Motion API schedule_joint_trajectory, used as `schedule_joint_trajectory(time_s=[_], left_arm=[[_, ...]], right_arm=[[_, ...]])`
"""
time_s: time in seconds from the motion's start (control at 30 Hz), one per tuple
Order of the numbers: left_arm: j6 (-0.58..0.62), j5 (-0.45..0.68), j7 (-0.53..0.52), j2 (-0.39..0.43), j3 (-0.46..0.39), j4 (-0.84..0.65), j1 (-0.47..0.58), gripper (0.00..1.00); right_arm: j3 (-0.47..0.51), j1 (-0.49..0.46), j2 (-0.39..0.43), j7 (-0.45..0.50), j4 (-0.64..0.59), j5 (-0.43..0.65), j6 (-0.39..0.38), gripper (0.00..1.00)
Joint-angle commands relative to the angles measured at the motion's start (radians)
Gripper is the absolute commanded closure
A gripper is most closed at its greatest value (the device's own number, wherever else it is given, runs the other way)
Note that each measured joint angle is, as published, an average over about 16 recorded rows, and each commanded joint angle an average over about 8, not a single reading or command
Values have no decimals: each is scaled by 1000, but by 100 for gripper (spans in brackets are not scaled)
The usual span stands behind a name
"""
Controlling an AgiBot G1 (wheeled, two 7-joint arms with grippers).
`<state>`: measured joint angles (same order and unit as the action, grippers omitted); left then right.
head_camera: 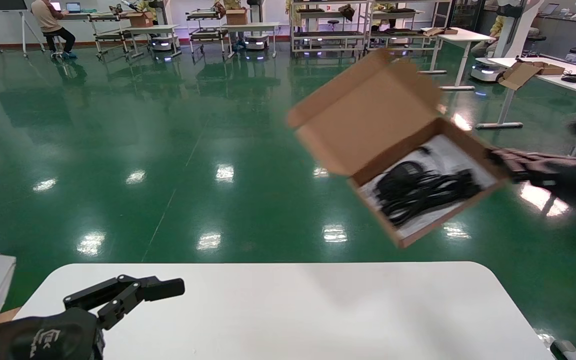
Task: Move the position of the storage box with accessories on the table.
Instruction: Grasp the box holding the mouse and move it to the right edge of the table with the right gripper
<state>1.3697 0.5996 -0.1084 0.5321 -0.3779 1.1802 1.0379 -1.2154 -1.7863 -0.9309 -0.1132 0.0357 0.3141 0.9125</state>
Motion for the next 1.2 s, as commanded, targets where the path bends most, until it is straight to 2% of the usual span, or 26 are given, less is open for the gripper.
schedule_joint_trajectory(time_s=[0.03,0.3,0.57,0.73,0.97,1.2], left_arm=[[0,0,0,0,0,0,0,0],[0,0,0,0,0,0,0,0],[0,0,0,0,0,0,0,0],[0,0,0,0,0,0,0,0],[0,0,0,0,0,0,0,0],[0,0,0,0,0,0,0,0]], right_arm=[[3,-12,46,-3,-16,-3,22,100],[17,77,156,-28,-57,-22,88,100],[80,268,149,-88,-94,-110,84,100],[136,359,102,-140,-118,-189,24,100],[209,418,27,-242,-133,-299,-95,100],[239,468,-9,-297,-114,-344,-137,100]])
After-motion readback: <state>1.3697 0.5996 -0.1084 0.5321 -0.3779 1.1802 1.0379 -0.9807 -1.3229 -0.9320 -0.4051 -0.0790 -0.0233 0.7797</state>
